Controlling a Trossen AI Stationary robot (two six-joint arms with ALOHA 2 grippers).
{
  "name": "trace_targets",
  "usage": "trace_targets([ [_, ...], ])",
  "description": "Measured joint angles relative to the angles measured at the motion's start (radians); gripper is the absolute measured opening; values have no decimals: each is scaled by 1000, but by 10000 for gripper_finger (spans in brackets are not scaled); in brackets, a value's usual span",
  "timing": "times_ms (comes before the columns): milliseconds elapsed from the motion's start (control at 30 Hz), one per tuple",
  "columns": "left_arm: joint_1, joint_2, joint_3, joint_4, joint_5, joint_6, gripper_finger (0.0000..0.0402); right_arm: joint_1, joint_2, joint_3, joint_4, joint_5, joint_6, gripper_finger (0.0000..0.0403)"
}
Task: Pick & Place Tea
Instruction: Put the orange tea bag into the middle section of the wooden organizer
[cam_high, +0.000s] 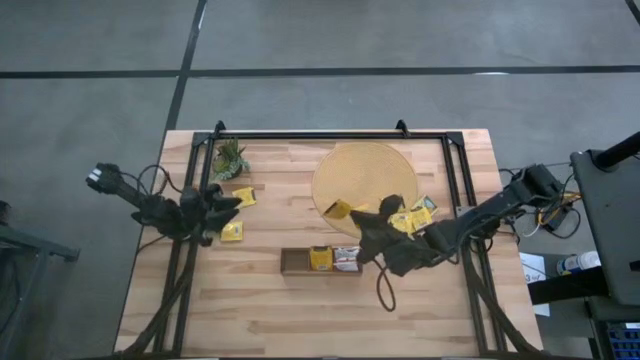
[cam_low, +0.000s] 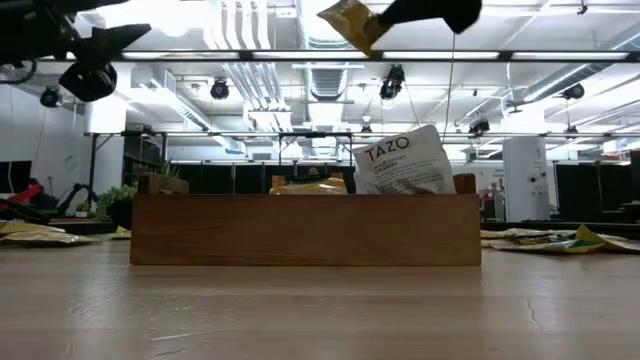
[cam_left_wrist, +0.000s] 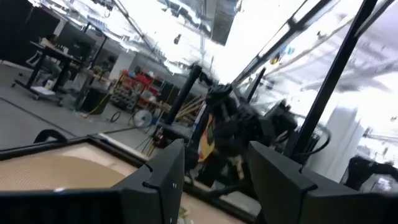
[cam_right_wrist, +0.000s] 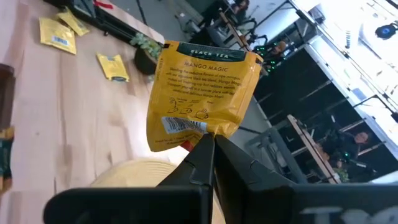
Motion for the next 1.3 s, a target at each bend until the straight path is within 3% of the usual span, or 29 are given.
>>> trace_targets([
  [200, 13, 250, 111, 76, 7, 17, 171, 0, 64, 60, 1, 0, 2, 8],
  [533, 39, 758, 426, 53, 15, 160, 171, 1, 96, 89, -1, -4, -22, 8],
  [733, 58, 949, 609, 18, -18, 204, 171, 13, 98, 76, -1, -10, -66, 8],
  [867, 62, 1023, 673, 28, -30, 229, 171, 14, 99, 73, -1, -14, -60, 8],
  [1067, 80, 1097, 708, 16, -183, 228, 171, 18, 99, 74, 9, -63, -94, 8],
  [1300, 113, 1143, 731, 23, -179, 160, 171, 18, 99, 73, 32, -66, -110, 8],
])
